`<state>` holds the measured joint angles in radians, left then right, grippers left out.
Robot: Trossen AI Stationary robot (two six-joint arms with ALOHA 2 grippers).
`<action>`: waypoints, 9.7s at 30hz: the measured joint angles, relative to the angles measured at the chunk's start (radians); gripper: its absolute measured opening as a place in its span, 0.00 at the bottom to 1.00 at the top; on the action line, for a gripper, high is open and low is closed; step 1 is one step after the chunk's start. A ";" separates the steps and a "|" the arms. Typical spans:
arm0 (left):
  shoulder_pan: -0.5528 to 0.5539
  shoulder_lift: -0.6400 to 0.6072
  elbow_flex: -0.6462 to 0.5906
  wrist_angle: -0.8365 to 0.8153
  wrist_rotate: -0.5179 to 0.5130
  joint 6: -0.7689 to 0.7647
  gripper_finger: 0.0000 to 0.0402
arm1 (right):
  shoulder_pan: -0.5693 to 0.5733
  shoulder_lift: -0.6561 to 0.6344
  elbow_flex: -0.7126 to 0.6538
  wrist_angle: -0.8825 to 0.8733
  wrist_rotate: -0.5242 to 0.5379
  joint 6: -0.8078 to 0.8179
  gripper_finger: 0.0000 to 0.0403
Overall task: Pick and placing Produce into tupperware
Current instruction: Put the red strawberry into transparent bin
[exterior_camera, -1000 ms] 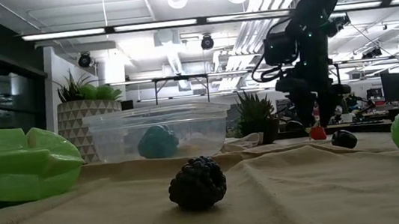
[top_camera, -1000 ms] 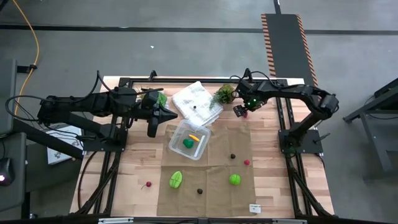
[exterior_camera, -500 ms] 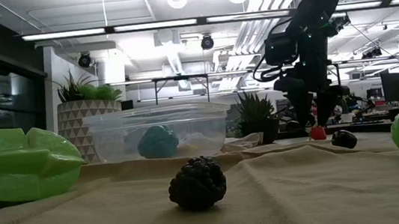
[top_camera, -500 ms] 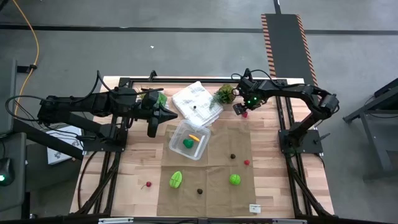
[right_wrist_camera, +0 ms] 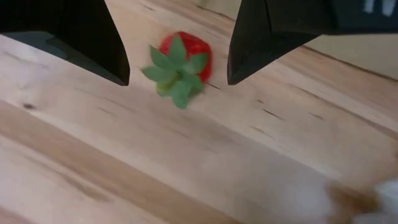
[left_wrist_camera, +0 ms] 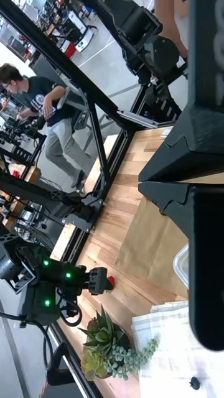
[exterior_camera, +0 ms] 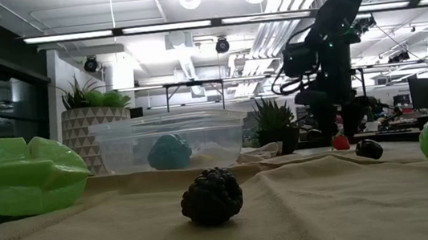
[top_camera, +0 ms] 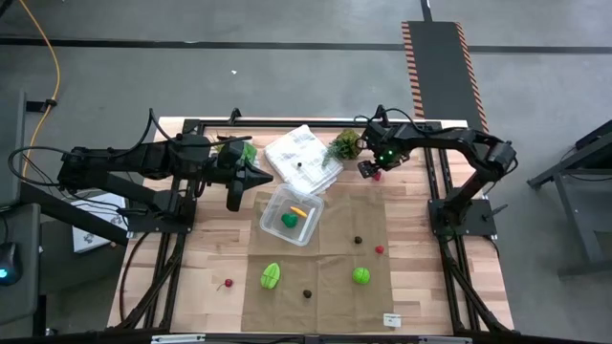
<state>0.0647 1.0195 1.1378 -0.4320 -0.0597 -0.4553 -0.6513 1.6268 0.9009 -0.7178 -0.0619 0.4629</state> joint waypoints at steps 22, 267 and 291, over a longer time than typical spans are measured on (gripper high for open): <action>0.000 0.000 0.000 -0.015 0.000 -0.022 0.00 | 0.017 0.044 0.000 0.003 0.013 0.008 0.51; 0.000 -0.336 0.000 -0.537 0.337 0.163 0.00 | 0.700 0.731 1.327 -0.383 0.035 0.263 0.31; 0.000 -0.337 0.000 -0.542 0.336 0.189 0.00 | 0.684 0.739 1.326 -0.469 0.161 0.300 0.31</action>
<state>0.0650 0.6827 1.1378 -0.9737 0.2768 -0.2661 0.0323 2.3657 2.2272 -1.1870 0.0994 0.7625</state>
